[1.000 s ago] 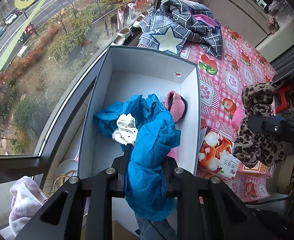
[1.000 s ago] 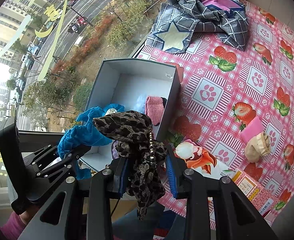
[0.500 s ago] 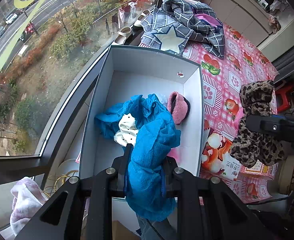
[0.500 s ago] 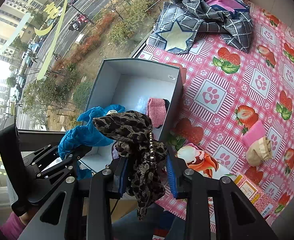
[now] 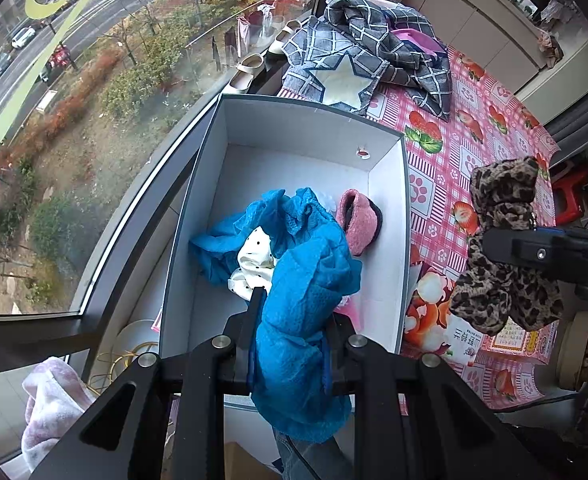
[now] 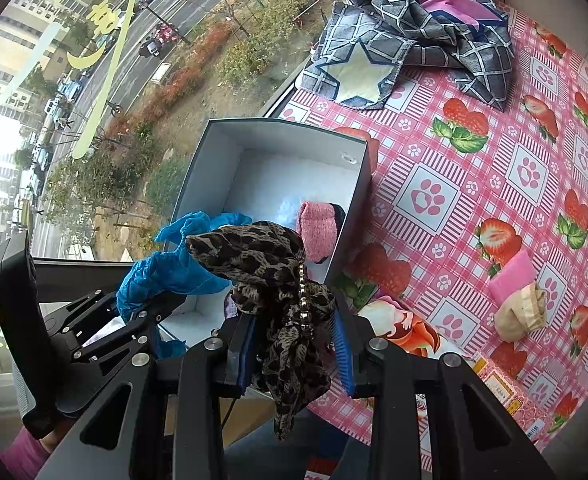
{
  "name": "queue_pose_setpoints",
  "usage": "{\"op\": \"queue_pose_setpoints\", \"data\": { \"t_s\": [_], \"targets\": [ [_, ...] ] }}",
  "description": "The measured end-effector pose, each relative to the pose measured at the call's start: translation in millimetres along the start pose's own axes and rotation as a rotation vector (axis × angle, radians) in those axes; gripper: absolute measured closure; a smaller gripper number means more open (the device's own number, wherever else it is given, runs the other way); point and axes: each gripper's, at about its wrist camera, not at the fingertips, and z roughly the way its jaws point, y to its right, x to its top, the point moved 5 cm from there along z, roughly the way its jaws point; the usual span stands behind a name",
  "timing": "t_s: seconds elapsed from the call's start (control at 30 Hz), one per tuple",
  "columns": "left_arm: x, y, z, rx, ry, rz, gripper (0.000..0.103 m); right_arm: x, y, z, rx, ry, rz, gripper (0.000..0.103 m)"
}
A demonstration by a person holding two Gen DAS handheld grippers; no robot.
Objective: Organize soft objects
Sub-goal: 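Hold the blue cloth over the box with the left tool while the right tool brings the leopard item, then open the left tool to drop the blue cloth while the right tool drops the leopard-print item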
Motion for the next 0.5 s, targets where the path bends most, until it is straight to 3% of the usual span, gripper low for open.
{"op": "queue_pose_setpoints", "data": {
  "t_s": [0.5],
  "targets": [
    [7.6, -2.9, 14.8, 0.014, -0.029, -0.004, 0.078, 22.0, -8.3, 14.0, -0.002, -0.009, -0.015, 0.069]
  ]
}}
